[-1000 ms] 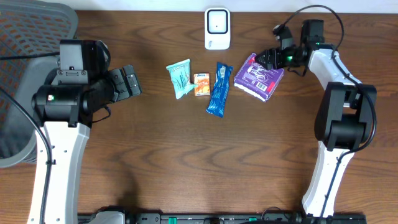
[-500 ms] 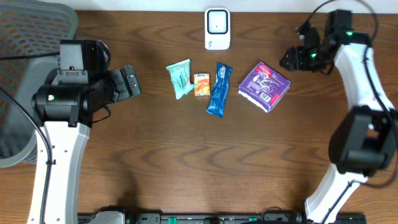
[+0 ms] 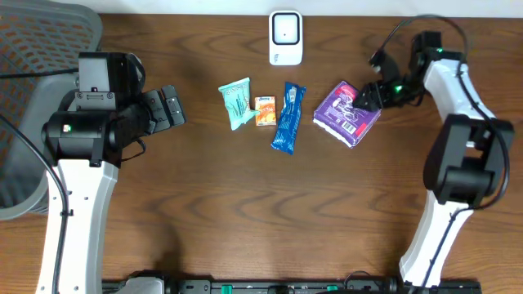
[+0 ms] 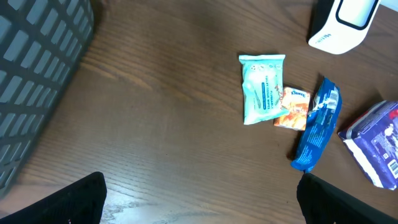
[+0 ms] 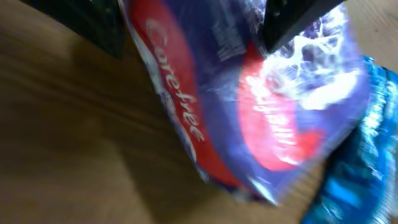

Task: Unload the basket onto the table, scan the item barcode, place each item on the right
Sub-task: 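Reach the right gripper forward and grasp the purple pad pack, then lift the purple pack with the right gripper and set it at the right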

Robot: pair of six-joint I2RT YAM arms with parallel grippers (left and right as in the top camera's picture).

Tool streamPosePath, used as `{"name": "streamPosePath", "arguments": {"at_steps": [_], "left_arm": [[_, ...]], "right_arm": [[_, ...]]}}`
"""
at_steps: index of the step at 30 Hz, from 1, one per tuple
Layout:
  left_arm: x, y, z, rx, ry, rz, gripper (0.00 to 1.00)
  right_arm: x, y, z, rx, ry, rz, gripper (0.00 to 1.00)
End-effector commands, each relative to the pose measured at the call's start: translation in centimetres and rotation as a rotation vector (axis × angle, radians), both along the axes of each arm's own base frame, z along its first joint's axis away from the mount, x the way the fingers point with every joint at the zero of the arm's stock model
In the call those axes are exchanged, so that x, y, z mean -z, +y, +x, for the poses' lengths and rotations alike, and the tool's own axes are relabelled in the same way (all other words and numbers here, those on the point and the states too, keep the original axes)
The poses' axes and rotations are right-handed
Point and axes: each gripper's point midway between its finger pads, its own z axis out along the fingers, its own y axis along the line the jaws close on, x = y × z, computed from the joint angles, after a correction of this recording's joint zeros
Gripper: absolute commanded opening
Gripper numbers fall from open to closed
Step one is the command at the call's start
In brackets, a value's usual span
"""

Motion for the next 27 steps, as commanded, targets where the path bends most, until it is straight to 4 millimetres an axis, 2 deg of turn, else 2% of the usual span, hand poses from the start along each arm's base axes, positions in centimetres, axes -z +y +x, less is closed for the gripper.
{"name": "streamPosePath", "arguments": {"at_steps": [1,5,6,7,10,13,14,15,16,17,18,20,23,27], "left_arm": [[-0.1,0.2,-0.1,-0.007,-0.001,0.004,0.98],[-0.1,0.2,-0.1,-0.007,-0.001,0.004,0.98],[-0.1,0.2,-0.1,-0.007,0.0,0.004,0.98],[-0.1,0.2,-0.1,-0.007,0.0,0.004,0.98],[-0.1,0.2,-0.1,-0.007,-0.001,0.004,0.98],[-0.1,0.2,-0.1,-0.007,-0.001,0.004,0.98],[-0.1,0.2,-0.1,-0.007,-0.001,0.004,0.98],[-0.1,0.2,-0.1,-0.007,-0.001,0.004,0.98],[-0.1,0.2,-0.1,-0.007,0.0,0.004,0.98],[-0.1,0.2,-0.1,-0.007,-0.001,0.004,0.98],[-0.1,0.2,-0.1,-0.007,-0.001,0.004,0.98],[-0.1,0.2,-0.1,-0.007,-0.001,0.004,0.98],[-0.1,0.2,-0.1,-0.007,-0.001,0.004,0.98],[-0.1,0.2,-0.1,-0.007,-0.001,0.004,0.98]], "right_arm": [[1.7,1.1,-0.8,-0.028,0.044,0.081,0.52],[1.9,1.1,-1.2,-0.023,0.066,0.084,0.21],[1.7,1.0,-1.2,-0.02,0.065,0.084,0.06],[1.4,0.9,-1.1,-0.015,0.063,0.084,0.01],[-0.5,-0.3,0.2,0.062,0.043,0.057,0.01],[-5.2,-2.8,2.3,0.165,-0.051,-0.046,0.01],[-7.5,-4.4,2.9,0.218,-0.101,-0.143,0.01],[-8.6,-5.3,3.2,0.245,-0.129,-0.204,0.01],[-10.8,-7.5,3.4,0.324,-0.181,-0.346,0.01],[-11.8,-8.8,3.4,0.371,-0.202,-0.428,0.01],[-13.7,-11.7,2.9,0.48,-0.232,-0.611,0.01],[-15.7,-15.9,1.6,0.639,-0.242,-0.891,0.01],[-16.4,-19.1,0.1,0.775,-0.232,-1.15,0.01],[-13.9,-20.0,0.0,0.774,-0.205,-1.303,0.01]]}}
